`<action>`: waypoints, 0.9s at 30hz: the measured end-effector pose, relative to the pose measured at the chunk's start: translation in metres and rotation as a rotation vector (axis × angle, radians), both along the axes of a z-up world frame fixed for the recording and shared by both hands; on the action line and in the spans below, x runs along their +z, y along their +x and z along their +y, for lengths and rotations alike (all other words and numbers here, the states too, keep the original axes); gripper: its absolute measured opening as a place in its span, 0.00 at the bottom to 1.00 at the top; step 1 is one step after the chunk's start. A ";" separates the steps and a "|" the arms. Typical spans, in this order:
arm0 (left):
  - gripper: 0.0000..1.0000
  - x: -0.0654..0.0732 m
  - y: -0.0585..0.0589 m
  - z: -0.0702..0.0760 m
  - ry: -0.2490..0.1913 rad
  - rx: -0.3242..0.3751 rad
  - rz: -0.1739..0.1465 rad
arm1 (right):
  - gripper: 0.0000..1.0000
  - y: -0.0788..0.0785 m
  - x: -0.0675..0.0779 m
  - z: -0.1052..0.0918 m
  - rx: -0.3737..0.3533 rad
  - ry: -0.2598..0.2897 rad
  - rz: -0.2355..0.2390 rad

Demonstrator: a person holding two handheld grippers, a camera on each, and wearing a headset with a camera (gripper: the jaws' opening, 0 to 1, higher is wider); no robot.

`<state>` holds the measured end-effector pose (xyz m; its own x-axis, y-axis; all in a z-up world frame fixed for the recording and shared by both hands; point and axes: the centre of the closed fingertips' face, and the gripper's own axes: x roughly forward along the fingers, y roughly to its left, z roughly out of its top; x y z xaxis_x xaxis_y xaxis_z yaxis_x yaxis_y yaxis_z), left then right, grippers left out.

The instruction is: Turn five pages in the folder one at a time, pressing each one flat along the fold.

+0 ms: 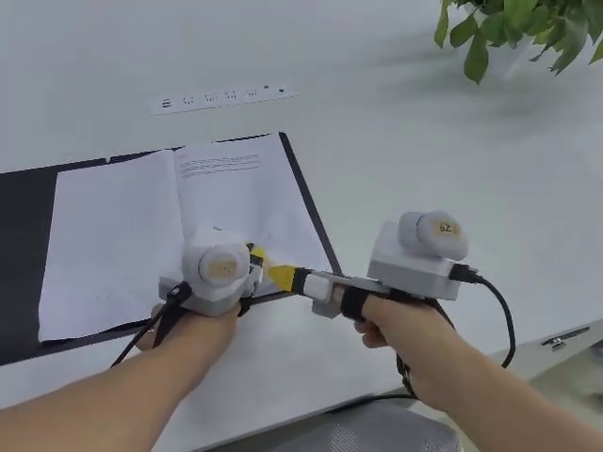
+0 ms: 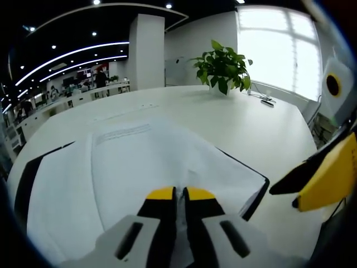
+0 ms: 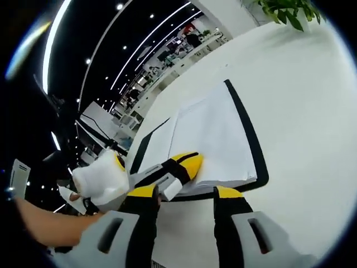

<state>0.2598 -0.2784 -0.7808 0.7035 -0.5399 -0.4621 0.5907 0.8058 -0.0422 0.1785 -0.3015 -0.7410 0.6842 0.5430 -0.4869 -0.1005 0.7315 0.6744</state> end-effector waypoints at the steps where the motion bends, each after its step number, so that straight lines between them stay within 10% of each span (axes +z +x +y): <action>1: 0.04 0.000 0.000 0.000 0.000 0.000 0.000 | 0.37 0.001 -0.001 0.000 -0.001 0.003 0.004; 16: 0.04 0.000 0.001 0.000 -0.006 0.005 0.001 | 0.35 0.018 -0.019 -0.002 -0.061 0.024 0.048; 27: 0.04 0.000 0.001 0.000 -0.009 0.009 0.001 | 0.11 0.029 -0.035 -0.022 -0.156 -0.025 0.072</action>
